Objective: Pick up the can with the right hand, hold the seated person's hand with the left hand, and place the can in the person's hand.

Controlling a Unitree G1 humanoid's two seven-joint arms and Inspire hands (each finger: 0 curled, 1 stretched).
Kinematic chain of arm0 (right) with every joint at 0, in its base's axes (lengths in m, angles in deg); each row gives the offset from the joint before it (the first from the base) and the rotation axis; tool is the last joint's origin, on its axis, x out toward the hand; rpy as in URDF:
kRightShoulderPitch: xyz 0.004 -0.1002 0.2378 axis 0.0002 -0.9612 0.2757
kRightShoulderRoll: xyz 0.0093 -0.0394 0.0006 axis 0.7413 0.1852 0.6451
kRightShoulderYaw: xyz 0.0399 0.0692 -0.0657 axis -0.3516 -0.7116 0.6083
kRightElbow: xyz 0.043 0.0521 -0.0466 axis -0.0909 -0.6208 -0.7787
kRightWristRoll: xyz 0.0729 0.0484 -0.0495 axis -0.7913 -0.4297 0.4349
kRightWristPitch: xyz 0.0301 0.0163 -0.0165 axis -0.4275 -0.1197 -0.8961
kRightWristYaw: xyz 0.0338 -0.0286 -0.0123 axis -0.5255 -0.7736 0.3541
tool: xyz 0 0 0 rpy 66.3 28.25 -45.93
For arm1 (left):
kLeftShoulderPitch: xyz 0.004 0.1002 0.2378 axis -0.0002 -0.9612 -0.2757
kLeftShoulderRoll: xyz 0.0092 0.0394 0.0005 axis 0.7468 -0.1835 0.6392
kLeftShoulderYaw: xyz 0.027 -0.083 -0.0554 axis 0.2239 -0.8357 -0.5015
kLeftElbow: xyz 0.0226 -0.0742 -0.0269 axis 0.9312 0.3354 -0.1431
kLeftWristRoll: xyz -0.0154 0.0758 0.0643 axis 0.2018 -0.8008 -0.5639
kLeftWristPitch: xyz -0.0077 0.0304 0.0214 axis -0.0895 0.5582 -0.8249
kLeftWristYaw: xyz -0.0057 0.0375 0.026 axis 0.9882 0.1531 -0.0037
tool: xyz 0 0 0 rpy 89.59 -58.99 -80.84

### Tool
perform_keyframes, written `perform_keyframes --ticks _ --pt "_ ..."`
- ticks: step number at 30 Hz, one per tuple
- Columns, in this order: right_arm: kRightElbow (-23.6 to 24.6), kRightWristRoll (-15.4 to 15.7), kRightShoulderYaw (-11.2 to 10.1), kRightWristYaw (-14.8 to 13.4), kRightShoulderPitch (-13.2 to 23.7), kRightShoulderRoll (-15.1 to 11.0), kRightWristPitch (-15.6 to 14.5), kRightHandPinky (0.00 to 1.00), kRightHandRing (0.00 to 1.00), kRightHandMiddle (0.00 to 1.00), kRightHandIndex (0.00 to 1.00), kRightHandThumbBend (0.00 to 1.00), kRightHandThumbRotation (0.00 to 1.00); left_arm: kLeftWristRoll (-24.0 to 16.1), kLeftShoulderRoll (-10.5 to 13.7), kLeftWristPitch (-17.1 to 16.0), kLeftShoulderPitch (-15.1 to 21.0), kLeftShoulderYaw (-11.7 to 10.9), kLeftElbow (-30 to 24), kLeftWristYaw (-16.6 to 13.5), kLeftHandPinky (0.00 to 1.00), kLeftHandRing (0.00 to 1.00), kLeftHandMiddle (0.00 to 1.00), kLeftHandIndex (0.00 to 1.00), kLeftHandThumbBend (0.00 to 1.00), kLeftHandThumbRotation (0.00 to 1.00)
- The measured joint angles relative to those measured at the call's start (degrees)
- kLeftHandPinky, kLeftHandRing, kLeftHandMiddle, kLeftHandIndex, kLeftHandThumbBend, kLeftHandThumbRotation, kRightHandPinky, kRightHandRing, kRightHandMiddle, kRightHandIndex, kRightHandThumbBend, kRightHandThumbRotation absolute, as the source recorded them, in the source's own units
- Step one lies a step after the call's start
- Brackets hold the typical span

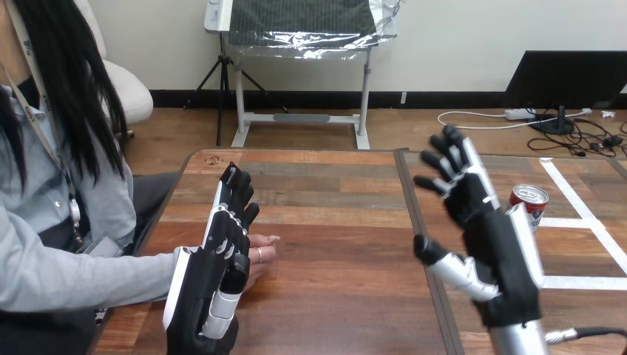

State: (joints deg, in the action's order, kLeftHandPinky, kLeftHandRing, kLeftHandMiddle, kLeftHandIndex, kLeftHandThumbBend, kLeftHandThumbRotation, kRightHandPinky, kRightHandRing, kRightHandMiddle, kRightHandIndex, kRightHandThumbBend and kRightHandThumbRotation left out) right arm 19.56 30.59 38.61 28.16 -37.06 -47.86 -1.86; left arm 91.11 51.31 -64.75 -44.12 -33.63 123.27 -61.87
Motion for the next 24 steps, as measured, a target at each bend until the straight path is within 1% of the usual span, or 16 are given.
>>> perform_keyframes --ticks 6,11,19,24 --pt "-0.4 -0.1 -1.4 -1.5 2.2 -1.1 0.4 0.86 0.92 0.94 0.97 1.0 0.58 0.0 0.0 0.0 0.1 0.0 0.0 0.0 0.97 1.0 1.0 1.0 1.0 0.88" --pt "-1.0 -0.5 -3.1 -2.6 4.6 -2.3 0.6 0.88 0.93 0.93 0.97 1.0 0.57 0.0 0.0 0.0 0.2 -0.1 0.0 0.0 0.96 1.0 1.0 1.0 1.0 0.88" --pt "-2.8 -0.4 -6.2 -5.8 8.8 -4.4 1.4 0.88 0.93 0.93 0.97 1.0 0.56 0.0 0.0 -0.2 0.4 -0.1 0.2 0.0 0.96 1.0 1.0 1.0 1.0 0.88" --pt "-3.3 -0.3 -7.9 -8.0 10.6 -5.7 1.4 0.88 0.93 0.93 0.97 1.0 0.56 0.0 0.0 -0.2 0.4 -0.1 0.3 0.0 0.96 1.0 1.0 1.0 1.0 0.88"
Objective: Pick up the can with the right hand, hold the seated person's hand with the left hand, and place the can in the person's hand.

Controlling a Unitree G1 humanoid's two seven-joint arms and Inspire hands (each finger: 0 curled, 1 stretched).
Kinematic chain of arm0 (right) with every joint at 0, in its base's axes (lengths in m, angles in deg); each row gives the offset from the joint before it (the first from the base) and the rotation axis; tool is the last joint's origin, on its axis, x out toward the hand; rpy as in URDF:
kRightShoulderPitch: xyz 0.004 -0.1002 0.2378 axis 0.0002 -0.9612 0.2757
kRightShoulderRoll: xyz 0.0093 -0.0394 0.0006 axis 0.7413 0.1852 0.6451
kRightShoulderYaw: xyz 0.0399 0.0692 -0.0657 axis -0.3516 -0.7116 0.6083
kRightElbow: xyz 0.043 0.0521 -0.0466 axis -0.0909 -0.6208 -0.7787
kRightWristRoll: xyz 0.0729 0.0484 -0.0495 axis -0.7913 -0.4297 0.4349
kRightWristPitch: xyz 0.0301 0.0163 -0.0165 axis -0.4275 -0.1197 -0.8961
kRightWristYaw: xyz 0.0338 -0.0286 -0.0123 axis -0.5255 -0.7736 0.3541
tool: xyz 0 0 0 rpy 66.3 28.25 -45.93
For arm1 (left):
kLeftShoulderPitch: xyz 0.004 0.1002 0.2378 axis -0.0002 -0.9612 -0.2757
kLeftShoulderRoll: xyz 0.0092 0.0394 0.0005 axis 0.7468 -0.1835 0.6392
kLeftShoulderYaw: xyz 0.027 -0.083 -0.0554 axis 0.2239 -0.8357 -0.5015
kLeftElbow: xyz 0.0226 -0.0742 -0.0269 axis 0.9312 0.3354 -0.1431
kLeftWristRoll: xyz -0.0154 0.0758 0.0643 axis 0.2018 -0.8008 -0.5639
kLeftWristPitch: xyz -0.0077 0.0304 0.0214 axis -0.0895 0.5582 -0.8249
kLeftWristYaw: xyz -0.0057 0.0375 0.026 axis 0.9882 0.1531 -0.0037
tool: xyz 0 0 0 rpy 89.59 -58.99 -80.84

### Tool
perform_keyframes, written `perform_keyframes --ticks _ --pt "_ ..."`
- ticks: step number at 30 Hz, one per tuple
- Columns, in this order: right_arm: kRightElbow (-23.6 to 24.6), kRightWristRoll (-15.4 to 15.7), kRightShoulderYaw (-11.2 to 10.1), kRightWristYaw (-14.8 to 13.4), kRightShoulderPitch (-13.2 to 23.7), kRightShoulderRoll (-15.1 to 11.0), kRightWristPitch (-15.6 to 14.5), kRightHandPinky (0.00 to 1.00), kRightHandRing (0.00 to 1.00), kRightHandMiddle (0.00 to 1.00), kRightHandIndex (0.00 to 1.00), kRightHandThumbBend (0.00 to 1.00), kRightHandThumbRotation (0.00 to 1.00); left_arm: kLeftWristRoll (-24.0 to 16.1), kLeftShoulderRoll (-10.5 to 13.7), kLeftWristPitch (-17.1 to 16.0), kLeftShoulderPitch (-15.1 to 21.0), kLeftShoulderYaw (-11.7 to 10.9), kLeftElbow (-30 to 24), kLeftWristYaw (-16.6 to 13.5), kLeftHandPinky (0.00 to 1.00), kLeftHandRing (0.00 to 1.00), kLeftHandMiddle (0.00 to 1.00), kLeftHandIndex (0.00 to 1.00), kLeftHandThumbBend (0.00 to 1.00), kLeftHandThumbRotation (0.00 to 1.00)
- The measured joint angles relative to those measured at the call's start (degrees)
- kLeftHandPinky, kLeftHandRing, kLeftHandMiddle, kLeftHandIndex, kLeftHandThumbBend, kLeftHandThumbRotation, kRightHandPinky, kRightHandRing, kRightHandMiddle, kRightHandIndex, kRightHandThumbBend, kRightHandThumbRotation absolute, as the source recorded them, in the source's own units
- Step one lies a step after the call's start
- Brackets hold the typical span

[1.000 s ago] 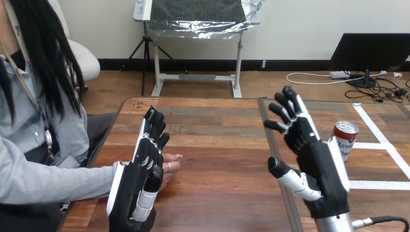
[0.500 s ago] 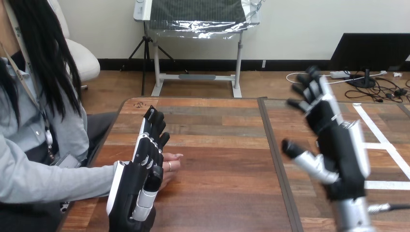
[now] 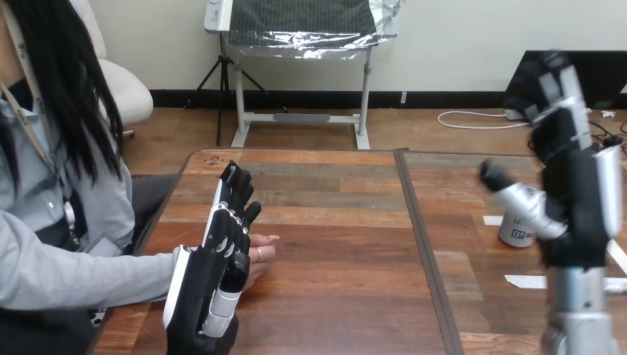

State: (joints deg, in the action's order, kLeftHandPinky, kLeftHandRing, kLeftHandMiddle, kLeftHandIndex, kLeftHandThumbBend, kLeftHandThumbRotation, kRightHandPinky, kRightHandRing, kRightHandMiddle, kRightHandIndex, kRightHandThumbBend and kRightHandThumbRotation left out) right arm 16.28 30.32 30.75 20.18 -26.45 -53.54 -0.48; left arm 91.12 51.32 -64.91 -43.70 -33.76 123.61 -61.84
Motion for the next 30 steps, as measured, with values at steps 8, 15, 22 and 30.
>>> perform_keyframes --ticks 8,15,22,30 --pt "-0.5 0.0 -2.0 -2.3 1.8 -1.6 0.0 0.88 0.94 0.92 0.97 1.0 0.54 0.0 0.1 0.0 0.0 -0.1 0.1 0.0 0.95 1.0 1.0 1.0 1.0 0.88" --pt "-1.6 0.6 -3.2 -4.4 2.8 -2.7 0.0 0.88 0.93 0.92 0.97 1.0 0.55 0.2 0.2 0.0 0.0 0.0 0.1 0.3 0.95 1.0 1.0 1.0 1.0 0.87" --pt "-3.5 2.1 -4.3 -7.3 4.0 -3.0 -0.1 0.89 0.94 0.92 0.96 1.0 0.54 1.4 0.2 0.0 0.0 0.0 0.1 1.1 0.94 1.0 1.0 1.0 1.0 0.87" --pt "-5.5 3.5 -4.8 -10.0 5.3 -3.7 -1.3 0.89 0.94 0.92 0.97 1.0 0.53 1.6 0.2 0.0 0.0 0.0 0.1 1.5 0.94 1.0 1.0 1.0 1.0 0.86"
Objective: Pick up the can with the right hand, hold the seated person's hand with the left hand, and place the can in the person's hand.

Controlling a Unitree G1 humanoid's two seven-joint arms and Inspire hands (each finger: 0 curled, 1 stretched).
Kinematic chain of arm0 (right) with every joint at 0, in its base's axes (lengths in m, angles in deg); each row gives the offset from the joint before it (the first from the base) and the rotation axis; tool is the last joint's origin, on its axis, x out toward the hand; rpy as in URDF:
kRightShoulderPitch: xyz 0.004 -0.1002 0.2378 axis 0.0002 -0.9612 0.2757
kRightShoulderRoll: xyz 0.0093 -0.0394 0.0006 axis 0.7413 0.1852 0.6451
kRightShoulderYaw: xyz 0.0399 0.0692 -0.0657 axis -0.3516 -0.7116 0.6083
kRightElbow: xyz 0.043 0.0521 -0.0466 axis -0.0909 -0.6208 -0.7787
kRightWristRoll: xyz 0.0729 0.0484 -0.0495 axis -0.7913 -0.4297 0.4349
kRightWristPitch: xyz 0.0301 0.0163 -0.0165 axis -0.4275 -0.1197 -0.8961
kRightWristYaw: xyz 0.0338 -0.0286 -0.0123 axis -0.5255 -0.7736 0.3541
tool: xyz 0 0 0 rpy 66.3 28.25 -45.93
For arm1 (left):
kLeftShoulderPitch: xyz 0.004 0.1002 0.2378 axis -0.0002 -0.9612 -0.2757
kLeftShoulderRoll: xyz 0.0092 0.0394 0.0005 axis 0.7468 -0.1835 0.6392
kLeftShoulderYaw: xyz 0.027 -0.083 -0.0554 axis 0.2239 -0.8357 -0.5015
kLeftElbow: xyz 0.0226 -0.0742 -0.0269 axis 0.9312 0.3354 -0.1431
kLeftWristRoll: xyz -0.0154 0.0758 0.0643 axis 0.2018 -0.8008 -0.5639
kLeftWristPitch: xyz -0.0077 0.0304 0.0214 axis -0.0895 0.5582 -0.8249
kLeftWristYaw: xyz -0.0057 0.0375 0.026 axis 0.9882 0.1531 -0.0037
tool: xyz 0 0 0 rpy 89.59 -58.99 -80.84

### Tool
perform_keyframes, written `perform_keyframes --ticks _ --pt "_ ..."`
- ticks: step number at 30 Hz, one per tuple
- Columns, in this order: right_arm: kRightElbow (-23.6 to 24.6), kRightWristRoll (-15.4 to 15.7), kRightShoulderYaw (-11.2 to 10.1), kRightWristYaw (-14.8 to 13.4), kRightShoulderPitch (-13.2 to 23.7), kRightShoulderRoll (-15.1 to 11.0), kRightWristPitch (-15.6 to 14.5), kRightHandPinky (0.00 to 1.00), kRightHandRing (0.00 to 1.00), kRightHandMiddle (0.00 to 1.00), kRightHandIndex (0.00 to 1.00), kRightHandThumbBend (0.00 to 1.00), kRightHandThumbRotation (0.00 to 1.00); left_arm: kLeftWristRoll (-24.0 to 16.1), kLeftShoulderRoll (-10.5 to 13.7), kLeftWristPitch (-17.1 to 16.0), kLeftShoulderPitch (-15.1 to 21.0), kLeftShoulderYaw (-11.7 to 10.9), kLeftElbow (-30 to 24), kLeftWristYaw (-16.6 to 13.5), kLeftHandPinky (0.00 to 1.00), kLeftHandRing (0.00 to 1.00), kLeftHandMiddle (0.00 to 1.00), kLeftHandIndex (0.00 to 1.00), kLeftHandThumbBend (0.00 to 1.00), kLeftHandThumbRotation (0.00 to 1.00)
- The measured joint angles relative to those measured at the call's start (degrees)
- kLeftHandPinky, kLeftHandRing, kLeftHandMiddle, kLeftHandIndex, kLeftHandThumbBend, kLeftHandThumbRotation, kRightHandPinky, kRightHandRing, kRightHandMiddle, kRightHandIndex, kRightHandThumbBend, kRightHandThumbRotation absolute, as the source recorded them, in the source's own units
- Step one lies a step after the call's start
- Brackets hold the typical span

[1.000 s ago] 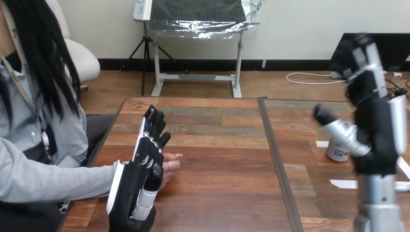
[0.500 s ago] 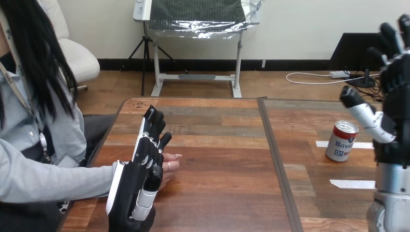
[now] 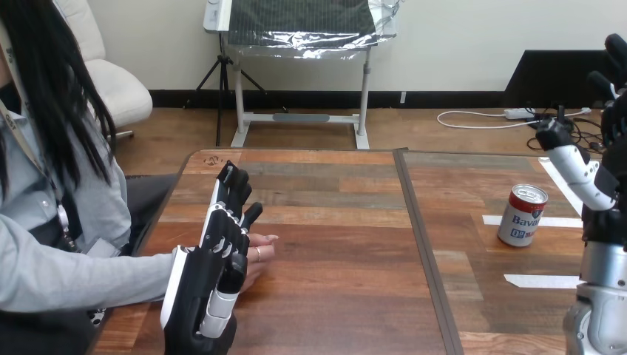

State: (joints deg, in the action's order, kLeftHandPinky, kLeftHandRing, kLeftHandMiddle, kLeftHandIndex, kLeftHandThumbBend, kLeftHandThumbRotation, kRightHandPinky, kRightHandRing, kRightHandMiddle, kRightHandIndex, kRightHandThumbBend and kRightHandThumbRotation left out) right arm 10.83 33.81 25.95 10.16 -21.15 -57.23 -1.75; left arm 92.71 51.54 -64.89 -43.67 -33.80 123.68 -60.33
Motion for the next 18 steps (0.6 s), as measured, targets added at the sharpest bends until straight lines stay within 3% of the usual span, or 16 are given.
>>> perform_keyframes --ticks 18 --pt "-5.4 1.9 -0.3 -3.4 3.2 -3.8 -6.3 0.93 0.95 0.93 0.97 1.0 0.52 -0.1 0.0 0.0 0.1 0.0 0.0 0.5 0.92 1.0 1.0 1.0 1.0 0.86"
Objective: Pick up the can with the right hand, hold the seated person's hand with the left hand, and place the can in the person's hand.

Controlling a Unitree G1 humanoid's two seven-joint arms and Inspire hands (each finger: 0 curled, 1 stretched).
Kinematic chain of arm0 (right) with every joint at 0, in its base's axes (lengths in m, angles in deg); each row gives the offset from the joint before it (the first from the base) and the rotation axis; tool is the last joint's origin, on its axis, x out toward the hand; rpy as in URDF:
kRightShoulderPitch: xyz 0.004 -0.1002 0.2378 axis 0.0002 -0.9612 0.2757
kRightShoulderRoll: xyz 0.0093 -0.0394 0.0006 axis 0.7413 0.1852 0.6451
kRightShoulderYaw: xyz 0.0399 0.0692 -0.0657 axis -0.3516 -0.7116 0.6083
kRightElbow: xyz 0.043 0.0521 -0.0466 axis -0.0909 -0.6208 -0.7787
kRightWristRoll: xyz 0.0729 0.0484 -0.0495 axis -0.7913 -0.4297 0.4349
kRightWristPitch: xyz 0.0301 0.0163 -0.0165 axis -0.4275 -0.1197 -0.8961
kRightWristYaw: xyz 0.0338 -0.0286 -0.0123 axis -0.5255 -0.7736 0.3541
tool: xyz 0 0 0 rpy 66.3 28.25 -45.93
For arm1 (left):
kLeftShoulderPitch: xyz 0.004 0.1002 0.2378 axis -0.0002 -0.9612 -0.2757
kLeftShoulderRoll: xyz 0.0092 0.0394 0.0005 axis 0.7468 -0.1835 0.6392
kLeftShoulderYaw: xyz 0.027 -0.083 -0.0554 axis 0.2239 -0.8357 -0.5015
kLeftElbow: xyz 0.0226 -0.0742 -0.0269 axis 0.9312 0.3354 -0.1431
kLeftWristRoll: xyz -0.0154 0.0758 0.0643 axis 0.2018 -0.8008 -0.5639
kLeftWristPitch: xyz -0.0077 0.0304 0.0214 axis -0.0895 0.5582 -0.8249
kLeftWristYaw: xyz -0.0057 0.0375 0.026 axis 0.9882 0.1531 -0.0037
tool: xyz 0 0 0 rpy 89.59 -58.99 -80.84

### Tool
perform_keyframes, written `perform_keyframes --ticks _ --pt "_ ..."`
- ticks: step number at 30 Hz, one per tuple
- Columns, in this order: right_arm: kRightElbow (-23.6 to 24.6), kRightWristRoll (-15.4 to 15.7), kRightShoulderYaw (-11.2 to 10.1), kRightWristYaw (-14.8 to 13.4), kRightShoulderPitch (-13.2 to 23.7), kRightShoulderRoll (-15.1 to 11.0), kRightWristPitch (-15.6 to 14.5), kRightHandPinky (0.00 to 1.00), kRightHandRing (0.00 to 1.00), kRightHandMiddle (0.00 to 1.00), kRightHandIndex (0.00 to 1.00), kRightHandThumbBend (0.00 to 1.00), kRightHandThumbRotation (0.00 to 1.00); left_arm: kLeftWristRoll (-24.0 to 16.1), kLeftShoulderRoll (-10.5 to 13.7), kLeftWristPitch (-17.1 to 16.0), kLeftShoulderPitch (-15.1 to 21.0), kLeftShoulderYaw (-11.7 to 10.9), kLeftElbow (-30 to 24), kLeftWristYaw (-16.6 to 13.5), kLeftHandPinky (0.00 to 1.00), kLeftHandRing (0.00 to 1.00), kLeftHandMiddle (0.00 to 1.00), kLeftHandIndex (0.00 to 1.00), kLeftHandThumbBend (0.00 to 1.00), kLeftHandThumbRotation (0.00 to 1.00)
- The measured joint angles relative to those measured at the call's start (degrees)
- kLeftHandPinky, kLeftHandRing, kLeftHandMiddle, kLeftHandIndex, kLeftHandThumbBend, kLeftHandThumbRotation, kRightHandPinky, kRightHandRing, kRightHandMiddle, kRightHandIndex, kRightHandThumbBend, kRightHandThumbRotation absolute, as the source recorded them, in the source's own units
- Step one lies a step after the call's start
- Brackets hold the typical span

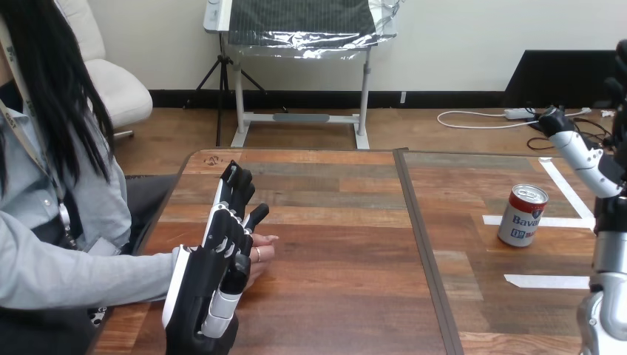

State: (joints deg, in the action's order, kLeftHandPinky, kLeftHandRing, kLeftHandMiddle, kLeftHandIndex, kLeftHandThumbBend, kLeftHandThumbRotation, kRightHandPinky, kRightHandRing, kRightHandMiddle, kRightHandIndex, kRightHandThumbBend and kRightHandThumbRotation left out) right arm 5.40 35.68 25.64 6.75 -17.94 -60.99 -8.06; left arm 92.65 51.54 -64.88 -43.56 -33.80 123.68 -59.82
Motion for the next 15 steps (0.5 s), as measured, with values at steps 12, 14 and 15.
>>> perform_keyframes --ticks 12,14,15 --pt "-6.6 -0.2 -0.4 -0.5 3.2 -1.8 -6.4 0.93 0.94 0.91 0.96 1.0 0.54 0.1 0.0 0.0 0.3 0.0 0.0 0.2 0.92 1.0 1.0 1.0 1.0 0.86" --pt "-7.4 -0.1 -0.4 -0.7 3.5 -1.9 -7.3 0.93 0.94 0.91 0.97 1.0 0.54 0.1 0.0 0.0 0.3 0.0 0.0 0.3 0.92 1.0 1.0 1.0 1.0 0.86" --pt "-7.8 0.0 -0.3 -0.8 3.6 -1.9 -7.7 0.93 0.94 0.91 0.97 1.0 0.54 0.1 0.0 0.0 0.3 0.0 0.0 0.3 0.92 1.0 1.0 1.0 1.0 0.86"
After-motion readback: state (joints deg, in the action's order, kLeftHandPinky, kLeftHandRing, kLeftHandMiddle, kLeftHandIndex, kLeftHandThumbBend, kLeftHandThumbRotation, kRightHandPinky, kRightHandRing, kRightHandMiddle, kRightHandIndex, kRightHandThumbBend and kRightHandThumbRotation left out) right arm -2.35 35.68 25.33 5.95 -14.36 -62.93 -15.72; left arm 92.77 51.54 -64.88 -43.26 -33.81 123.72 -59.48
